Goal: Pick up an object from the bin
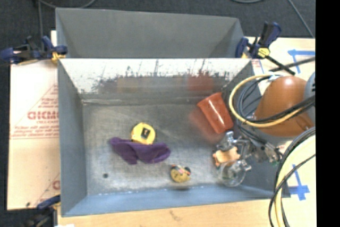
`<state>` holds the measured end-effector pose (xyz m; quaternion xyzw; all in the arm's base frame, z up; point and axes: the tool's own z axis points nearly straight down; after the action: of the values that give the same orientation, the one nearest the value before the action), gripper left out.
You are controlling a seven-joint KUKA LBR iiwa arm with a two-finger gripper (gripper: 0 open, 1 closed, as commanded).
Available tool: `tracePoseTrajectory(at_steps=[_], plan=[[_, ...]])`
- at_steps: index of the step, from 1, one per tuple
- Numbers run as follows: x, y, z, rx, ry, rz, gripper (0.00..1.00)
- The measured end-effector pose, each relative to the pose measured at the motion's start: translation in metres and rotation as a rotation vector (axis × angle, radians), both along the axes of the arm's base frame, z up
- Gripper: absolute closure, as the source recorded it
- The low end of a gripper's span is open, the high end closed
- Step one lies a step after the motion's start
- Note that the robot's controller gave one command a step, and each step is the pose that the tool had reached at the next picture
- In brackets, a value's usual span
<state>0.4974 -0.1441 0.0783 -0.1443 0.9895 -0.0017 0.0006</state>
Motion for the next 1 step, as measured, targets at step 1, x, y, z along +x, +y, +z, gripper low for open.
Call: tracePoseTrajectory(at_steps=[1], plan=[[0.0, 0.0, 0.0, 0.0, 0.0, 0.001, 1.0]])
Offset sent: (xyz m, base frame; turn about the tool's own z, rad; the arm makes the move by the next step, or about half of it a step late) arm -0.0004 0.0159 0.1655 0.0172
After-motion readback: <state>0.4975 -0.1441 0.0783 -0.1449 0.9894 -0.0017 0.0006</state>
